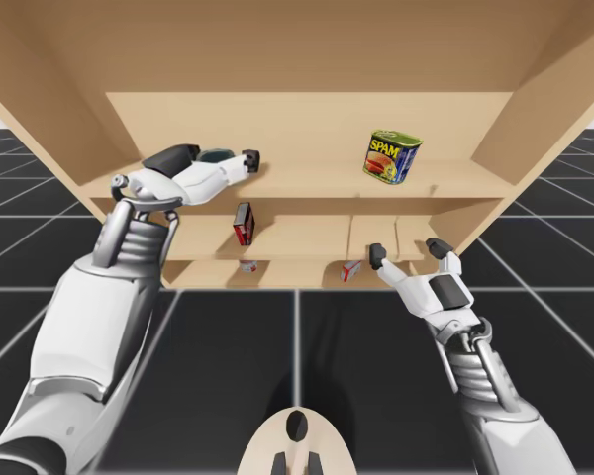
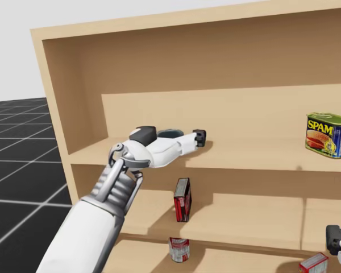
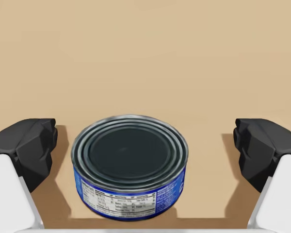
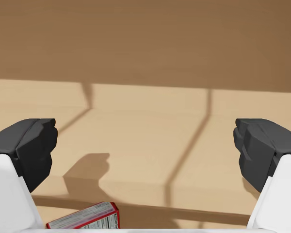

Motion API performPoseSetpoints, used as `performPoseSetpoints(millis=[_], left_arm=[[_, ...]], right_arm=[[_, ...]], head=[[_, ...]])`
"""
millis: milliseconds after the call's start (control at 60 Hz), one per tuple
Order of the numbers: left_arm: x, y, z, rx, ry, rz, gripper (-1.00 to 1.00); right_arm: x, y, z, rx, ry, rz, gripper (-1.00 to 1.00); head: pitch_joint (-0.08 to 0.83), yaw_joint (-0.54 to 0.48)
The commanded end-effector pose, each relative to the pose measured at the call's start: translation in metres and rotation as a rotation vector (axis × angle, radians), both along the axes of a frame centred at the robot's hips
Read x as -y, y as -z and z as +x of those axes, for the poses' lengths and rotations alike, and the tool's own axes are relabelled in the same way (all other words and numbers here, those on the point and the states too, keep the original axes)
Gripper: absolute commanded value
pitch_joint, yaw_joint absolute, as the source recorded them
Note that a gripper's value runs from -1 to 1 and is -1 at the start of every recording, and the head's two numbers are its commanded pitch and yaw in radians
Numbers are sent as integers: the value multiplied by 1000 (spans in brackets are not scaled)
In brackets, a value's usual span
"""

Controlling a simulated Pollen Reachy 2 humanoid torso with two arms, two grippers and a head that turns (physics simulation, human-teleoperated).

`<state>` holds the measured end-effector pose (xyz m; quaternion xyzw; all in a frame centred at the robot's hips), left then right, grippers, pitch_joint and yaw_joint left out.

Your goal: Retrieve the tuna can from the shelves.

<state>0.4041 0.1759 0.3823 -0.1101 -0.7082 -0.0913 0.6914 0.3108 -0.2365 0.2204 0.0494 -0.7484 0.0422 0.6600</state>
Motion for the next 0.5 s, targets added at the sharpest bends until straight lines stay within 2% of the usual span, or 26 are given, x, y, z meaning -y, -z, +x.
performPoseSetpoints(millis=[17,100,133,150,167,183,217,333,500], left_arm=[[1,5,7,-241,-145,88,-1000],[2,9,6,-260,-148,108,-1000],[2,10,5,-254,-153,117,-933],[3,10,4,-252,-153,127,-382],[3,11,4,-253,-151,126,835],[3,10,3,-252,-151,126,908],[4,11,1,-245,-144,128,996],[5,9,-1,-225,-143,135,1000],[2,3,0,-175,-132,113,1000]], right_arm=[[0,1,0,-4,1,4,-1000],[0,2,0,-8,1,5,-1000],[-1,2,0,-8,1,5,-1000],[-1,2,1,-8,2,5,-1000],[-1,2,1,-8,2,5,-1000],[-1,2,1,-8,3,4,-1000],[-1,2,0,-9,3,4,-1000],[-1,2,0,-10,2,4,-1000],[0,3,0,-10,3,3,-1000]], head=[[175,248],[180,249],[181,248],[182,248],[182,248],[182,248],[182,248],[182,249],[186,248]])
